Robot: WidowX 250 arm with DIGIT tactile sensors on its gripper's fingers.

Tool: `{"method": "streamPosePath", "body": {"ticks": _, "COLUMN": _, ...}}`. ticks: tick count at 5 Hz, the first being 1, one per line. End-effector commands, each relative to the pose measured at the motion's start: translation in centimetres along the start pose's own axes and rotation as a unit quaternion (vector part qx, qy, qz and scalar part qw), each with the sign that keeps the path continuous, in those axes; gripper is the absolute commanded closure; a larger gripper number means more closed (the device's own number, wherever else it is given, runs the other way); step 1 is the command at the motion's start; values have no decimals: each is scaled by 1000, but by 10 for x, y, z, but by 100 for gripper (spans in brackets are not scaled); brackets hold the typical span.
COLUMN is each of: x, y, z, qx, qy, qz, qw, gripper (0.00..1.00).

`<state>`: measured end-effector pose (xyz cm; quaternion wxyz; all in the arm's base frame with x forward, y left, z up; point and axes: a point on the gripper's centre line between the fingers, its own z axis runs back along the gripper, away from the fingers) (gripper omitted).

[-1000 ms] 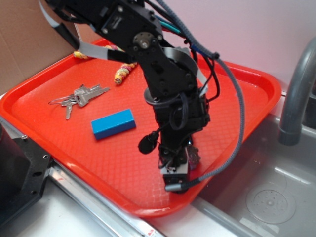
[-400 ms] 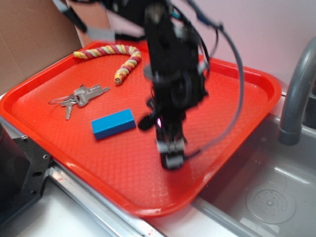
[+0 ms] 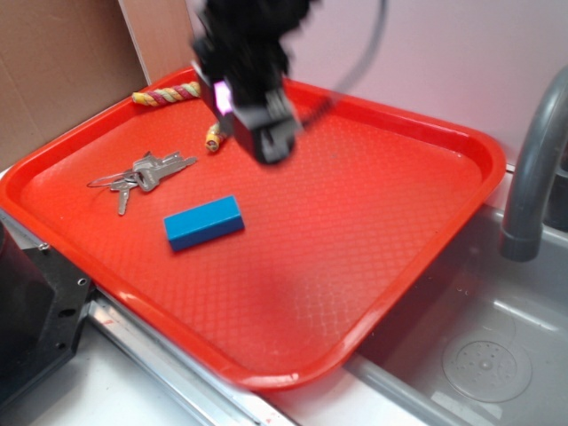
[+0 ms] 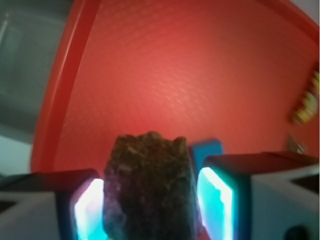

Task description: Grab the rock.

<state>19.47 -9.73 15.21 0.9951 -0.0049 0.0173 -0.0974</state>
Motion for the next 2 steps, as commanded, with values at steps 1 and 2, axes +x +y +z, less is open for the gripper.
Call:
{"method": "streamPosePath", "body": {"ticks": 1, "x": -51, "y": 40, "z": 73, "qx": -31, "qy": -92, "qz": 112, "qw": 989, "gripper": 100}}
{"method": "streamPosePath", "body": {"ticks": 2, "x": -50, "y": 47, "z": 75, "qx": -24, "qy": -60, "qz": 93, "qw": 994, "gripper": 100}}
